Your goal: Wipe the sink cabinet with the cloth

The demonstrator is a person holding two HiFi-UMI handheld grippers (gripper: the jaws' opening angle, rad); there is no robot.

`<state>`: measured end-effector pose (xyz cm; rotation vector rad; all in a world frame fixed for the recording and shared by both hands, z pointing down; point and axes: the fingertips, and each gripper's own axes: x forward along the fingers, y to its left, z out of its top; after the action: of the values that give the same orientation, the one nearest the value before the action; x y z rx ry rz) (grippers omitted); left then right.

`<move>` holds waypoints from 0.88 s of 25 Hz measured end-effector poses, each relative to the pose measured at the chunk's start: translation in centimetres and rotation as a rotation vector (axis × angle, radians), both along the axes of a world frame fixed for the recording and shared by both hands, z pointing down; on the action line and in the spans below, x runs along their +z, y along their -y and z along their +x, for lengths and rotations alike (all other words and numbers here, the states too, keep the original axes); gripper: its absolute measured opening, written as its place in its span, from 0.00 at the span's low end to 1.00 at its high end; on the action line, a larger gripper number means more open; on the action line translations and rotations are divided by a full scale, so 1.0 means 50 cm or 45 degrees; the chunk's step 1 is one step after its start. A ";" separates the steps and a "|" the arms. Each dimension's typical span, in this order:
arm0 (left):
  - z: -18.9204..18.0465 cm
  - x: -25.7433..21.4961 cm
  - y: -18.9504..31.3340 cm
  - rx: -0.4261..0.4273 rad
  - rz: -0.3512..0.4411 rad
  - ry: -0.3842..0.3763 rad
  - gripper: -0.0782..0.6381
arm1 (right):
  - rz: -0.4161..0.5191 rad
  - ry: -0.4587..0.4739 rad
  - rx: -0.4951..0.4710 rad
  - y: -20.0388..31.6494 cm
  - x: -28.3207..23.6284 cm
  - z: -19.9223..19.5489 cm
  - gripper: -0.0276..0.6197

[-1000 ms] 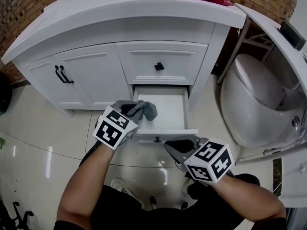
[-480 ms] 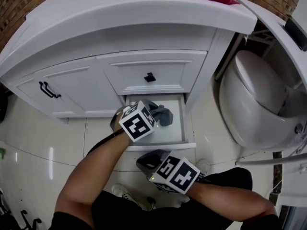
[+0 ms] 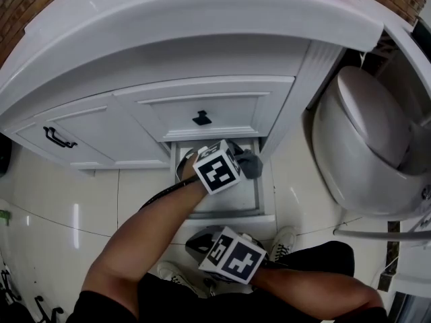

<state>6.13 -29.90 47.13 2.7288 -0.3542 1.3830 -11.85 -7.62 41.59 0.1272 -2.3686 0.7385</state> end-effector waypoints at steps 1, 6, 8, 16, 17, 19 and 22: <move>0.005 0.006 -0.003 0.004 -0.011 0.004 0.16 | -0.002 -0.003 0.006 0.002 0.002 0.003 0.05; 0.005 0.014 0.006 -0.030 -0.041 -0.003 0.16 | -0.003 -0.012 0.035 0.015 0.009 0.019 0.05; -0.007 0.017 0.012 -0.070 -0.046 0.003 0.16 | -0.004 -0.009 0.034 0.013 0.009 0.019 0.05; -0.116 0.020 0.030 -0.206 -0.030 0.045 0.16 | 0.005 0.001 -0.027 -0.011 0.008 0.007 0.05; -0.139 0.018 0.033 -0.224 -0.023 0.070 0.16 | 0.006 -0.002 -0.028 -0.010 0.010 0.007 0.05; -0.176 0.016 0.035 -0.250 -0.017 0.097 0.16 | 0.008 -0.008 -0.026 -0.007 0.012 0.007 0.05; -0.229 0.018 0.030 -0.294 -0.017 0.129 0.16 | 0.007 -0.004 -0.023 -0.008 0.011 0.004 0.05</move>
<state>-5.31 -31.38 48.02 2.5164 -0.6408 1.4548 -11.67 -7.21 42.12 0.1092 -2.3660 0.7232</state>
